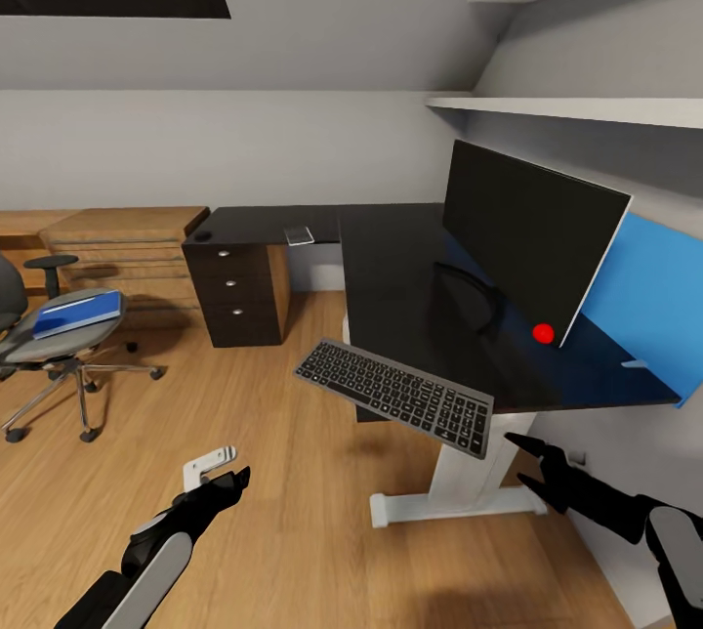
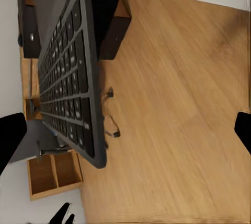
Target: In the bedroom, organize the workspace by keeping the computer under the desk, ensuring the monitor is on the desk, placing the keyboard on the desk next to the monitor, placing the mouse on the desk next to the keyboard, moving the folder from the swivel chair onto the desk next to the mouse, stacking the notebook on top of the folder with the pen on top of the notebook, and positioning the swivel chair next to the desk.
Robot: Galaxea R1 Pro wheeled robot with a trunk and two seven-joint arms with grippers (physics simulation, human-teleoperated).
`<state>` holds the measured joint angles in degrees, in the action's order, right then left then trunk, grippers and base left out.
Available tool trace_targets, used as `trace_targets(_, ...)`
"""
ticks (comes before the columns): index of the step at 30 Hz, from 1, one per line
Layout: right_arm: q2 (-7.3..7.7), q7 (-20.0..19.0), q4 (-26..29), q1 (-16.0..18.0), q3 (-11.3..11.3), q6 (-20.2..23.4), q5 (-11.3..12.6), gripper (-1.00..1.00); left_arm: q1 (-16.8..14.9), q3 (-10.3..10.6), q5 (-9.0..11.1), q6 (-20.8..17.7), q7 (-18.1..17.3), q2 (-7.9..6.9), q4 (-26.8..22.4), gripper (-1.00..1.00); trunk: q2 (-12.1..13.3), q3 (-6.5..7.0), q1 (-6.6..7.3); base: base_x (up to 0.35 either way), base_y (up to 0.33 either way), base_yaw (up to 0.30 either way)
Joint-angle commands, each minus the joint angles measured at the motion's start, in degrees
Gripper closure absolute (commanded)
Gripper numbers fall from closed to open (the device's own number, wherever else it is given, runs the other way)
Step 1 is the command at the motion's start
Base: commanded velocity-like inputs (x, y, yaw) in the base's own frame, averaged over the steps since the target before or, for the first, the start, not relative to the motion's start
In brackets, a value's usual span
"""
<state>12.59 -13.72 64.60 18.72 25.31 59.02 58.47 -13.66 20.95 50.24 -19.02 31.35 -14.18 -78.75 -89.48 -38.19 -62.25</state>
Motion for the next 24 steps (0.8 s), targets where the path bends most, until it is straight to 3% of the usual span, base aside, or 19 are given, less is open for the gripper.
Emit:
trace_targets(1,-0.01,-0.6,-0.4,0.1,0.1,0.3,-0.5,-1.00,-0.1,0.1,0.4,-0.1,0.5,-0.06,-0.1,-1.00,0.0,-0.05,0.00,0.007,0.000,0.000)
trace_targets(24,-0.02,-0.9,-1.6,0.1,-0.2,0.3,-0.5,-1.00,-0.1,0.1,0.6,-0.1,0.5,-0.06,0.0,-1.00,0.0,-0.05,0.00,0.102,0.062,0.000)
